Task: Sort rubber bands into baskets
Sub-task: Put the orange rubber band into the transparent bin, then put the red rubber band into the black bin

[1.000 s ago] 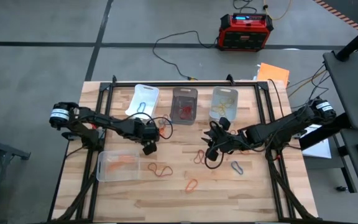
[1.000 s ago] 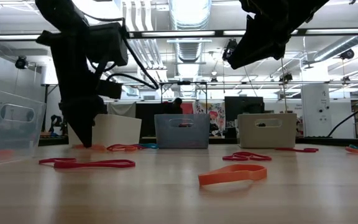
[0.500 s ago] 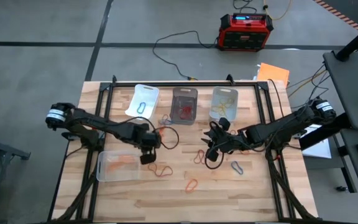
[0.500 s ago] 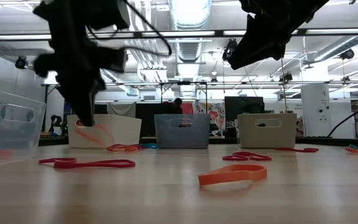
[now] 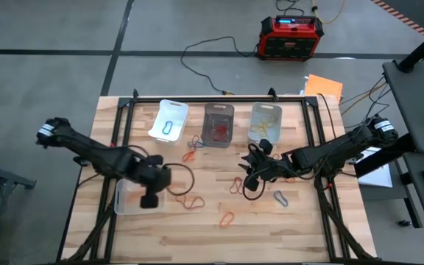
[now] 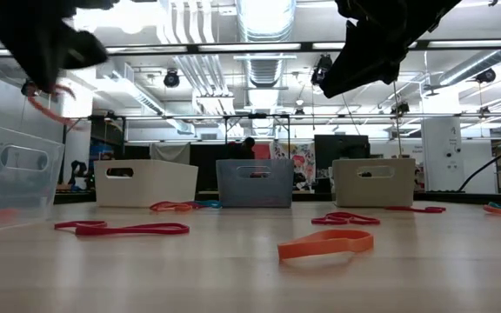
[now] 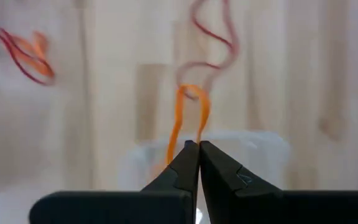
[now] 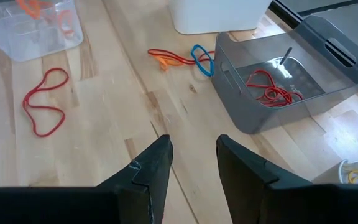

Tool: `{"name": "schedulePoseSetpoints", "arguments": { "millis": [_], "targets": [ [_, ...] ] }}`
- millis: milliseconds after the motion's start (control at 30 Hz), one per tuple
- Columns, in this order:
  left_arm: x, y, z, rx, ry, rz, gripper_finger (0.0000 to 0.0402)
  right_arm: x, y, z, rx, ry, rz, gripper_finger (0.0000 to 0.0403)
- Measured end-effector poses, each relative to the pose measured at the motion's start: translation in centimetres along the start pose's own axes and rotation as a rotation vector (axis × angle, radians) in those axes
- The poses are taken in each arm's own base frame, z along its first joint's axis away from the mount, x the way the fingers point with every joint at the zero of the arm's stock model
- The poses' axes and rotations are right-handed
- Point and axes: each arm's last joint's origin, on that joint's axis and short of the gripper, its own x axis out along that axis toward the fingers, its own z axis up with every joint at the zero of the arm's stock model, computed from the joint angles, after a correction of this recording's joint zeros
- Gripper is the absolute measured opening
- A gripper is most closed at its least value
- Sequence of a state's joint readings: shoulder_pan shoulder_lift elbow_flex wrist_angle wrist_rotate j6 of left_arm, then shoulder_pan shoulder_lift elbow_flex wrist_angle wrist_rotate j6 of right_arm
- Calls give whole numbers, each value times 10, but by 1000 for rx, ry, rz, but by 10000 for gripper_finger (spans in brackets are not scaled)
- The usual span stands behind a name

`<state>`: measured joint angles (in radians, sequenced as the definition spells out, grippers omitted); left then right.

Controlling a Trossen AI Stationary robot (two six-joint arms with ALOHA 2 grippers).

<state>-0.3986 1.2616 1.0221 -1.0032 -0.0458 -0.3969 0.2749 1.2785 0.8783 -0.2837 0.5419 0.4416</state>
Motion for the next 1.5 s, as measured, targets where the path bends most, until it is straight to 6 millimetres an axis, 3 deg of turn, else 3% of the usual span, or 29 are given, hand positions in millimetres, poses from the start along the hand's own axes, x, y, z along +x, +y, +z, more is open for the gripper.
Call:
{"name": "schedulePoseSetpoints", "arguments": {
  "millis": [267, 533, 767, 1033, 1267, 1500],
  "targets": [
    [-17, -17, -43, -126, 121, -92, 0, 0, 0, 0, -2, 3, -1, 114],
    [2, -29, -65, -176, 267, -130, 0, 0, 0, 0, -2, 3, -1, 104],
    [16, -28, -69, -219, 316, -73, 6, 0, 0, 0, 2, 3, -1, 113],
    [16, -27, -71, -271, 328, -48, 68, 0, 0, 0, 5, -3, 1, 126],
    [17, -26, -69, -255, 270, -10, 118, 0, 0, 0, 12, -4, 2, 132],
    [19, -32, -58, -152, 137, -63, 132, 0, 2, 2, 88, 1, 48, 128]
  ]
}}
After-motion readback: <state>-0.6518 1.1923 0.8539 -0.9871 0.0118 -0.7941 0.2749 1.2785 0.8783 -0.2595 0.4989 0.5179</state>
